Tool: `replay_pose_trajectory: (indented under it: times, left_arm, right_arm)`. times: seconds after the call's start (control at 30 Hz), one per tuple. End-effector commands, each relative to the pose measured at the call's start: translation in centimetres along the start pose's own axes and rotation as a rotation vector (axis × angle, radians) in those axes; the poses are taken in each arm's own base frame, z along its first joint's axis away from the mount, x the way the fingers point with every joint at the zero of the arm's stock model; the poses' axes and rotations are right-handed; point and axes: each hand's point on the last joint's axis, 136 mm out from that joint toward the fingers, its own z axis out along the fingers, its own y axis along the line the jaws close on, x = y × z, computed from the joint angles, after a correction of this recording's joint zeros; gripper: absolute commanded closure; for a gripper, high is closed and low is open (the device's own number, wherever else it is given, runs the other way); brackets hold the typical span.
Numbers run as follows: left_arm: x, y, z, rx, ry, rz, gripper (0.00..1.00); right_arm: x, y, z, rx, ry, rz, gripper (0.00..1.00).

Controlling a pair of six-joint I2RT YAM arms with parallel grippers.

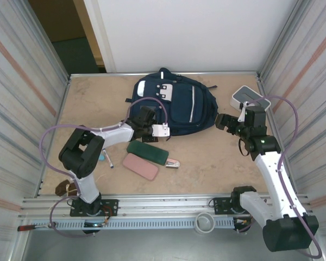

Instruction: Pack books, pencil case, and school supplies into a backpack

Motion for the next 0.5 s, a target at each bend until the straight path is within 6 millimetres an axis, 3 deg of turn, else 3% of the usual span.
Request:
replay_pose_trajectory:
  times: [0.0, 0.3, 0.47]
  left_arm:
    - [-0.1, -0.5, 0.9, 0.021, -0.011, 0.023, 0.48]
    - [0.3, -1.9, 1.5, 0.062, -0.012, 0.002, 0.74]
    - [-1.0, -1.1, 0.8, 0.052, -0.053, -0.035, 0.91]
  right_arm:
    - [0.7, 0.1, 0.3, -0.007, 0.054, -0.028, 0.01]
    - [2.1, 0.7, 1.1, -0.056, 0.099, -0.028, 0.0]
    - [2.6, 1.5, 1.3, -0.094, 0.129, -0.03, 0.04]
